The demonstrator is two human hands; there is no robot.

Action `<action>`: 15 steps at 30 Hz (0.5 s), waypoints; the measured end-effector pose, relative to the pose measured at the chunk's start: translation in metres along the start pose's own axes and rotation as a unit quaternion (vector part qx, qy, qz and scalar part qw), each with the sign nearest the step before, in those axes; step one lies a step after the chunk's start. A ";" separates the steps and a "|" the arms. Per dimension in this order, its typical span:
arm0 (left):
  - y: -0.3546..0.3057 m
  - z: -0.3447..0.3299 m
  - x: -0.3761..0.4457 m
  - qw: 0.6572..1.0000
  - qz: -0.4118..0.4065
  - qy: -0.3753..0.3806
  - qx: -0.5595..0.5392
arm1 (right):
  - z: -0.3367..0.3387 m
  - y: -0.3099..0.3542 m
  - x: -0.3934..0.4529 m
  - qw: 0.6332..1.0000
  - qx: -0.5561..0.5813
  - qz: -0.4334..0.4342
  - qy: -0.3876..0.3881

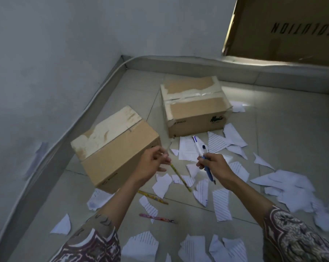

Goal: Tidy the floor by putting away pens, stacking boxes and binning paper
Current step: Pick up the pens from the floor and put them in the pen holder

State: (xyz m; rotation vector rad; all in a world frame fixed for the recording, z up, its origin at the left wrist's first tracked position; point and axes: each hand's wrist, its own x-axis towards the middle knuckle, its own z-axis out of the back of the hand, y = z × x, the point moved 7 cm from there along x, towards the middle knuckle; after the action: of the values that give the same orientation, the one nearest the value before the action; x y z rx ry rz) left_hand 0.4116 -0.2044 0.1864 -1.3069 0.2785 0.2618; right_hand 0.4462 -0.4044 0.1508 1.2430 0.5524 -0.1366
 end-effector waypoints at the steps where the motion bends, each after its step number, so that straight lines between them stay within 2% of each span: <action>1: -0.022 0.000 -0.003 1.000 0.006 -0.008 -0.014 | 0.014 0.021 -0.009 0.999 0.037 -0.001 -0.013; 5: -0.095 -0.011 -0.019 0.995 0.033 -0.027 -0.086 | 0.045 0.090 -0.046 0.994 0.111 -0.001 -0.007; 11: -0.232 -0.041 -0.050 0.991 0.008 -0.002 -0.132 | 0.093 0.202 -0.121 0.994 0.102 0.034 0.033; 15: -0.320 -0.063 -0.071 0.986 0.001 0.026 -0.165 | 0.130 0.268 -0.176 0.993 0.101 0.056 0.023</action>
State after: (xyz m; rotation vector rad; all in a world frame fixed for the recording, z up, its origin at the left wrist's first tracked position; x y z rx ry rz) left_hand 0.4516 -0.3446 0.4868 -1.6432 0.2885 0.2839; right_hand 0.4417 -0.4691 0.4905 1.4737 0.5162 -0.0719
